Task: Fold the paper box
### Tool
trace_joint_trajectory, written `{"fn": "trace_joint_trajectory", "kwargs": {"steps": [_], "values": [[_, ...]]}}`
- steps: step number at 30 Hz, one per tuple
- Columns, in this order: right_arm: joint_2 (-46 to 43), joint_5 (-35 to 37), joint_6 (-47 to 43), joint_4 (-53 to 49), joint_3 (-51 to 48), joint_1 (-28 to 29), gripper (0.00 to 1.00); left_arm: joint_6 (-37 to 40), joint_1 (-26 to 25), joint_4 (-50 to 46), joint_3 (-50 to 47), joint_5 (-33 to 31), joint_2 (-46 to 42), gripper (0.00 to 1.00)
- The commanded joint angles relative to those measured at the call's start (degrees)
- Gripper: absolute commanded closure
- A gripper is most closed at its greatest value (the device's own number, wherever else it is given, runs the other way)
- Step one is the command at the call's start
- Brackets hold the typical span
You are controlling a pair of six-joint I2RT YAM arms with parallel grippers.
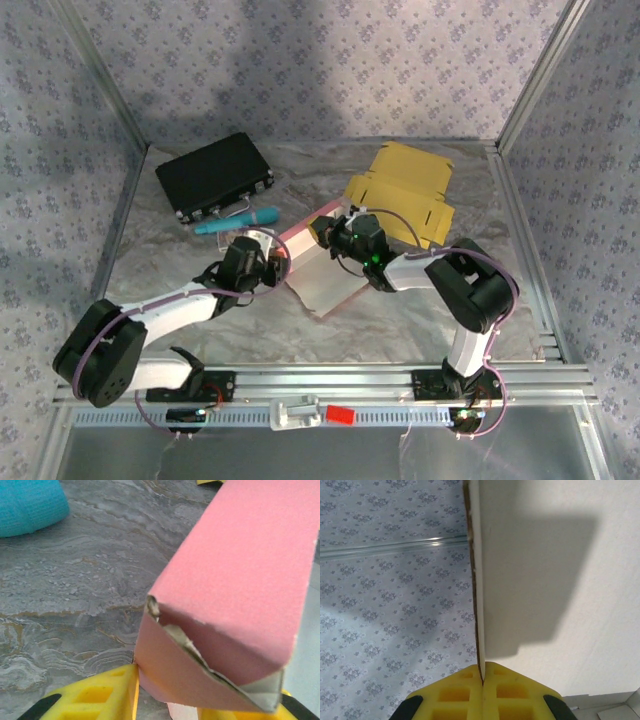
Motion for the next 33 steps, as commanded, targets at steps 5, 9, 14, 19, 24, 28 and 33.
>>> {"fn": "trace_joint_trajectory", "kwargs": {"steps": [5, 9, 14, 19, 24, 28, 33], "values": [[0.9, 2.1, 2.2, 1.6, 0.0, 1.3, 1.0, -2.3, -1.6, 0.5, 3.7, -8.5, 2.7, 0.75], [1.2, 3.0, 2.9, 1.8, -0.3, 1.7, 1.0, -3.2, -2.2, 0.0, 5.3, -10.2, 4.6, 0.79], [1.5, 3.9, 3.9, 2.1, -0.3, 2.1, 1.0, -4.3, -3.4, -1.5, 7.6, -13.5, 6.6, 0.85], [1.2, 4.6, 4.7, 1.9, -0.2, 2.2, 1.0, -7.2, -4.9, -5.2, 10.8, -18.3, 9.2, 0.89], [0.6, 5.3, 5.6, 0.8, -0.1, 2.4, 1.0, -11.0, -6.2, -8.2, 13.6, -22.0, 12.4, 0.9], [0.3, 5.5, 6.1, 0.2, 0.0, 2.2, 1.0, -12.2, -6.3, -7.6, 14.3, -22.5, 14.2, 0.91], [0.2, 5.5, 7.1, -0.3, -0.3, 2.0, 1.0, -11.2, -6.3, -6.0, 14.9, -22.9, 15.5, 0.96]]}}
